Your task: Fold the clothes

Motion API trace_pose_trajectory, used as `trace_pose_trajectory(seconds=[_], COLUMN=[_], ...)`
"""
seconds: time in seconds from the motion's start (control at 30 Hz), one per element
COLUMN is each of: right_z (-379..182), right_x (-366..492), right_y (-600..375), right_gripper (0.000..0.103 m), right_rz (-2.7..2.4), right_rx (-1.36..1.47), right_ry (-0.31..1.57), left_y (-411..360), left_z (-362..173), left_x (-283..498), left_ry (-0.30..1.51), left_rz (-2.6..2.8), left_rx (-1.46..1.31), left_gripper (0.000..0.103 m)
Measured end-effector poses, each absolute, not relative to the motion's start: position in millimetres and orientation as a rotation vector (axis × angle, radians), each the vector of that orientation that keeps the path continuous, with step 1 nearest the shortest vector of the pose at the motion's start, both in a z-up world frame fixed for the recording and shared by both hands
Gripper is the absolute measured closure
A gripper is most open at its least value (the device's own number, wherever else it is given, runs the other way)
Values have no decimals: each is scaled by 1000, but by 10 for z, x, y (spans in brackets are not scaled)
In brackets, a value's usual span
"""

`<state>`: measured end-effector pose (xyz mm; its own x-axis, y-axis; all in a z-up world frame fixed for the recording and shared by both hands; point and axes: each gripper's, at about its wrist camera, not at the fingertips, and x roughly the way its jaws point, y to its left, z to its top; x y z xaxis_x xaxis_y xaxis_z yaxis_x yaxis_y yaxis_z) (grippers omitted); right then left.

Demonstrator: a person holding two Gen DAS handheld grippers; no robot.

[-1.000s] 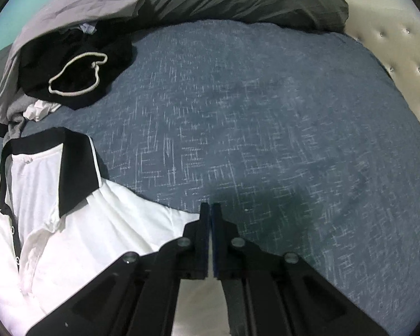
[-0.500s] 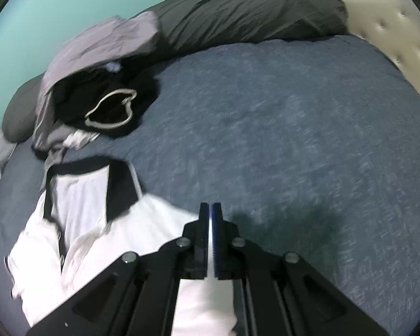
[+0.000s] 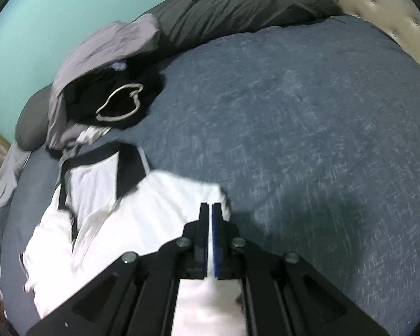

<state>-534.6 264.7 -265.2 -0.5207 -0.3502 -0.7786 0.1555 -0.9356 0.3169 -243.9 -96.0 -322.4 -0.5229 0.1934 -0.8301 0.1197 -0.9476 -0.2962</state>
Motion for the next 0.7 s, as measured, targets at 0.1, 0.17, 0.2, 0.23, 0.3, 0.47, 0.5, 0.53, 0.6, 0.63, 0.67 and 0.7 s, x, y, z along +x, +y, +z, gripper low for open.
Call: trace_pose_trajectory(seconds=[0.1, 0.17, 0.2, 0.23, 0.3, 0.47, 0.5, 0.53, 0.6, 0.63, 0.67, 0.7], right_z=[-2690, -2742, -2770, -2792, -2822, -3033, -3064, -3050, -2971, -2919, -2892, -2914], right_x=[-5157, -5041, -4982, -4921, -4826, -4747, -4726, -4688, -4639, -4613, -4593, -4590], right_y=[2618, 2635, 2648, 2652, 2614, 2559, 2569, 2615, 2675, 2718, 2758, 2764], right_gripper=[101, 101, 101, 101, 101, 101, 101, 101, 101, 101, 101, 101], right_rz=[-2438, -2416, -2404, -2394, -2385, -2343, -2336, -2338, -2362, -2383, -2396, -2390], right_rx=[1357, 1372, 1377, 1376, 1373, 1494, 1511, 1503, 1461, 1428, 1412, 1428], right_ry=[-285, -301, -316, -326, -294, -235, -231, -242, -273, -299, -321, -316], left_y=[-959, -947, -942, -939, -932, -938, -938, -936, -927, -922, -919, -913], left_z=[-3210, -3205, -3205, -3206, -3207, -3207, -3210, -3213, -3219, -3219, -3216, -3213], left_x=[-2434, -2430, -2433, -2437, -2442, -2428, -2431, -2439, -2449, -2450, -2448, -2449], left_ry=[-504, -499, -498, -498, -497, -500, -502, -502, -500, -500, -499, -499], left_rz=[2660, 2660, 2659, 2659, 2659, 2658, 2658, 2657, 2655, 2655, 2655, 2655], left_rx=[-1505, -1504, -1504, -1504, -1505, -1503, -1503, -1504, -1505, -1505, -1505, -1504], left_gripper=[0, 0, 0, 0, 0, 0, 0, 0, 0, 0, 0, 0])
